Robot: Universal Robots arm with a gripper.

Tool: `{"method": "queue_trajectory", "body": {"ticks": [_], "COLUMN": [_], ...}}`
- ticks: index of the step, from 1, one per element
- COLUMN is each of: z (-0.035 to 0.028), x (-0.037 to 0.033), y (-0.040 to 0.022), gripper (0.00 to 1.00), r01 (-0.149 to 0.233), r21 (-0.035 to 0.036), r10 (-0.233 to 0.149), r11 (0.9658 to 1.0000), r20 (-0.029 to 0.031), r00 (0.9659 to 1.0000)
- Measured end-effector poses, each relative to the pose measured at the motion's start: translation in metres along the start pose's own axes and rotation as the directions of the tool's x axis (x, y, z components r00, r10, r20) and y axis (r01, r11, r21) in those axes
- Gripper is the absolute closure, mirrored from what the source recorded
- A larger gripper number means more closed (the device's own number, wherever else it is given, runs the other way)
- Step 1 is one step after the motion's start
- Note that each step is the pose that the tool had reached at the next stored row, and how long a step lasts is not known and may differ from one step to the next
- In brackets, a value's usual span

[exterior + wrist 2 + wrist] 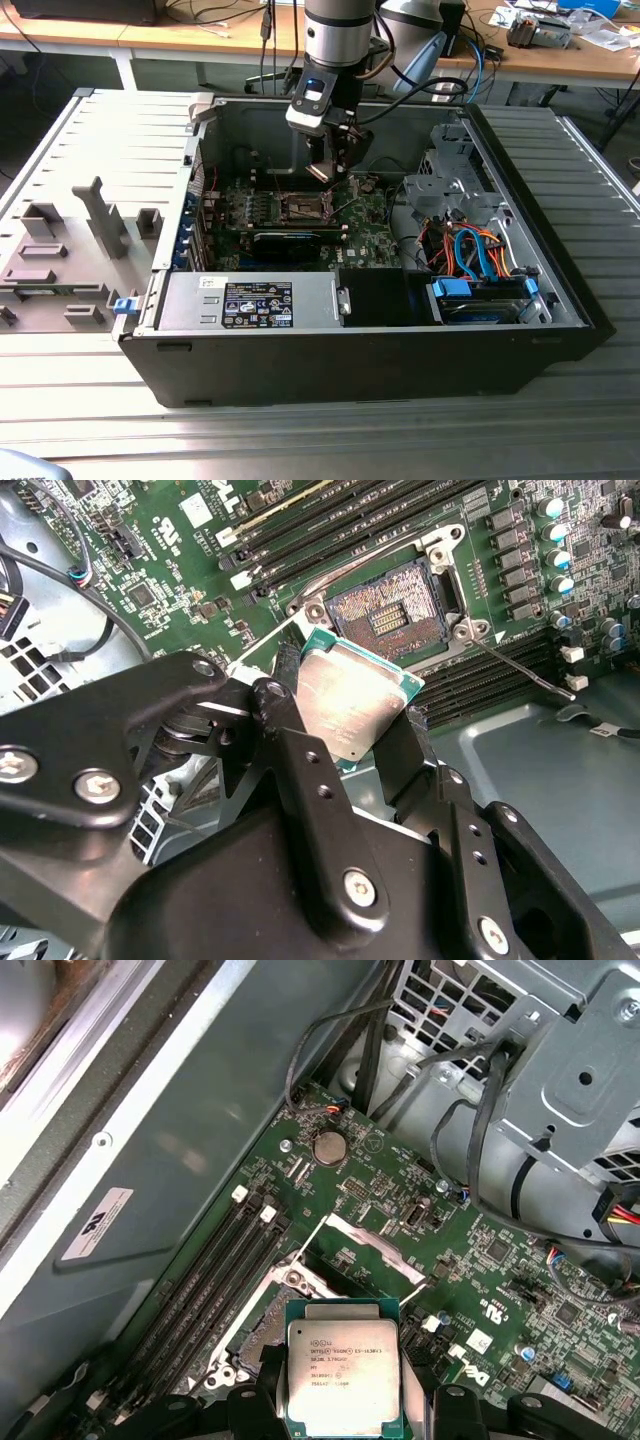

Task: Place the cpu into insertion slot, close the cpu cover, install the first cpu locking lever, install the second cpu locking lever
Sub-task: 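Place the cpu into insertion slot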

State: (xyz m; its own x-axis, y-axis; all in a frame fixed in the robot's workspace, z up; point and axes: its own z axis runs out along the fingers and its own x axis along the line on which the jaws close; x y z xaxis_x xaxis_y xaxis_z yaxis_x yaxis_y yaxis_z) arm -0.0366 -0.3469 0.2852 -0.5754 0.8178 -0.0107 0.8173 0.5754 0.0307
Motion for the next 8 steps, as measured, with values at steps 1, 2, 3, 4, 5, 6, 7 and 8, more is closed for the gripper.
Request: {"method": "queue_trajectory", "body": {"ticks": [1, 2, 3, 4, 5, 6, 7, 8], "z": [0.0, 0.0, 0.0001, 0.0001, 0.0001, 0.0001, 0.0001, 0.0001], "x": [0.0, 0.0, 0.0, 0.0, 0.0, 0.0, 0.0, 0.0], "y": [0.0, 0.0, 0.0, 0.0, 0.0, 0.0, 0.0, 0.0], "gripper": [0.45, 0.45, 0.45, 0.45, 0.45, 0.45, 0.45, 0.45], "r01": [-0.001, -0.002, -0.003, -0.005, -0.006, -0.007, -0.008, -0.009], "r21": [0.0, 0.0001, 0.0, 0.0, 0.0001, 0.0001, 0.0, 0.0001], "r10": [0.001, 0.002, 0.003, 0.005, 0.006, 0.007, 0.008, 0.009], "r11": [1.0, 1.0, 1.0, 1.0, 1.0, 1.0, 1.0, 1.0], "r20": [0.0, 0.0001, 0.0001, 0.0002, 0.0002, 0.0002, 0.0003, 0.0003], "r00": [1.0, 1.0, 1.0, 1.0, 1.0, 1.0, 1.0, 1.0]}}
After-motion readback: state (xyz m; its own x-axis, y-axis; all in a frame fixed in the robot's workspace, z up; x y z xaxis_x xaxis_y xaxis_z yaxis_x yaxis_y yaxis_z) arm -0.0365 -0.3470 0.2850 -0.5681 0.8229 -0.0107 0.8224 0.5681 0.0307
